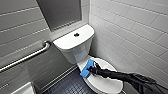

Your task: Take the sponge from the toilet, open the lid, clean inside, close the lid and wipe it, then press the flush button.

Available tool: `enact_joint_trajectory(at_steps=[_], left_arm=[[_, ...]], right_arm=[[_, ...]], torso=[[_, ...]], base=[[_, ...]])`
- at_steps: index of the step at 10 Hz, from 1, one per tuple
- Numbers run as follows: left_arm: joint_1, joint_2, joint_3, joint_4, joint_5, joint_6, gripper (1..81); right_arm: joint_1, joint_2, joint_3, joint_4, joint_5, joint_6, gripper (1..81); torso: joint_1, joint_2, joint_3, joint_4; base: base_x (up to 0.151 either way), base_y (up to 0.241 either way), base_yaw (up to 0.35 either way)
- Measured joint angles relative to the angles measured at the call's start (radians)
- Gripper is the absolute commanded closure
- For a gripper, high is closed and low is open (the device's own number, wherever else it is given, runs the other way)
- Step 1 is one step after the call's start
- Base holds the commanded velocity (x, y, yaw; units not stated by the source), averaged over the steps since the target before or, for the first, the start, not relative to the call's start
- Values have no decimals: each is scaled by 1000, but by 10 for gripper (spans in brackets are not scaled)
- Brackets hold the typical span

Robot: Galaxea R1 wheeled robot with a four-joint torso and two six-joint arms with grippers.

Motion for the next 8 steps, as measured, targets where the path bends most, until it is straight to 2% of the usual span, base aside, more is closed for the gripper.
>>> enact_joint_trajectory(at_steps=[3,4,6,8], left_arm=[[0,-6,0,-3,-6,0,10],[0,-4,0,-3,-5,0,10],[0,-2,0,-3,-6,0,10],[0,4,0,-3,-6,0,10]], right_arm=[[-44,19,-39,0,99,-1,811],[-51,9,-37,0,110,-1,811],[-55,-47,20,0,98,0,811],[-80,-146,165,-3,71,0,811]], torso=[[0,0,0,0],[0,0,0,0],[0,0,0,0],[0,0,0,0]], base=[[0,0,0],[0,0,0],[0,0,0],[0,0,0]])
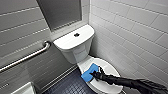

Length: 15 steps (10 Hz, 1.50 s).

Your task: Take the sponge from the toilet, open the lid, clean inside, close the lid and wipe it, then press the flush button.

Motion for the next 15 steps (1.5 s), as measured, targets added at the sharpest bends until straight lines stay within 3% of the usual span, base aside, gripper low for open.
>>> enact_joint_trajectory(at_steps=[4,10,13,15], left_arm=[[0,10,0,0,-1,1,10],[-1,1,1,0,-2,1,10],[-3,1,20,0,-3,1,10],[-3,-18,26,0,-3,1,10]], right_arm=[[-117,-243,230,-9,46,3,811],[-238,-585,484,-10,41,4,811],[-393,-776,529,-10,50,3,811],[-513,-830,560,-10,83,2,811]], torso=[[0,0,0,0],[0,0,0,0],[0,0,0,0],[0,0,0,0]], base=[[0,0,0],[0,0,0],[0,0,0],[0,0,0]])
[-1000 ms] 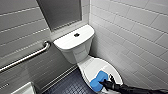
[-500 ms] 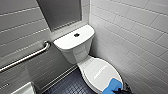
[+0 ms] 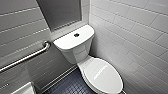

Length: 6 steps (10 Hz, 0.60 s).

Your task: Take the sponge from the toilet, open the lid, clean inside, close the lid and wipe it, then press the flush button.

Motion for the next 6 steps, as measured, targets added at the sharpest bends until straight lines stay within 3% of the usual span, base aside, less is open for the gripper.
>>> enact_joint_trajectory(at_steps=[2,4,6], left_arm=[[0,-8,4,0,0,1,10],[0,-6,7,0,-1,2,10],[0,-3,7,1,0,2,10]], right_arm=[[-101,-6,19,-25,34,-7,811],[-203,-26,16,-80,41,-14,811],[-314,21,-41,-152,87,-15,811]], torso=[[-6,10,0,0],[-42,66,0,0],[-79,123,24,0]], base=[[0,0,0],[0,0,0],[0,0,0]])
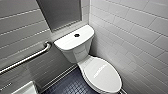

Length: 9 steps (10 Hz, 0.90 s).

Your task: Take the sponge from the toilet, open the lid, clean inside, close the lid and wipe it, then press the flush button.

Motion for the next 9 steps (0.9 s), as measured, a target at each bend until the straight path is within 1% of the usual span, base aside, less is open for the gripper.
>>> enact_joint_trajectory(at_steps=[2,3,5,6,8,9], left_arm=[[1,9,-9,0,0,0,10],[6,17,-34,0,0,0,10],[21,42,-102,0,11,0,10],[27,58,-134,0,14,0,10],[47,84,-180,0,19,0,10],[50,92,-197,0,14,0,10]], right_arm=[[-49,101,-104,-46,27,-2,811],[-80,155,-163,-70,41,-3,811],[-163,226,-240,-117,51,-4,811],[-191,258,-263,-140,53,-4,811],[-201,306,-297,-171,57,-5,811],[-201,340,-336,-186,68,-6,811]], torso=[[-43,66,66,0],[-66,101,102,0],[-114,173,172,0],[-138,208,198,0],[-180,273,215,0],[-205,310,218,0]], base=[[0,0,0],[0,0,0],[0,0,0],[0,0,0],[0,0,0],[0,0,0]])
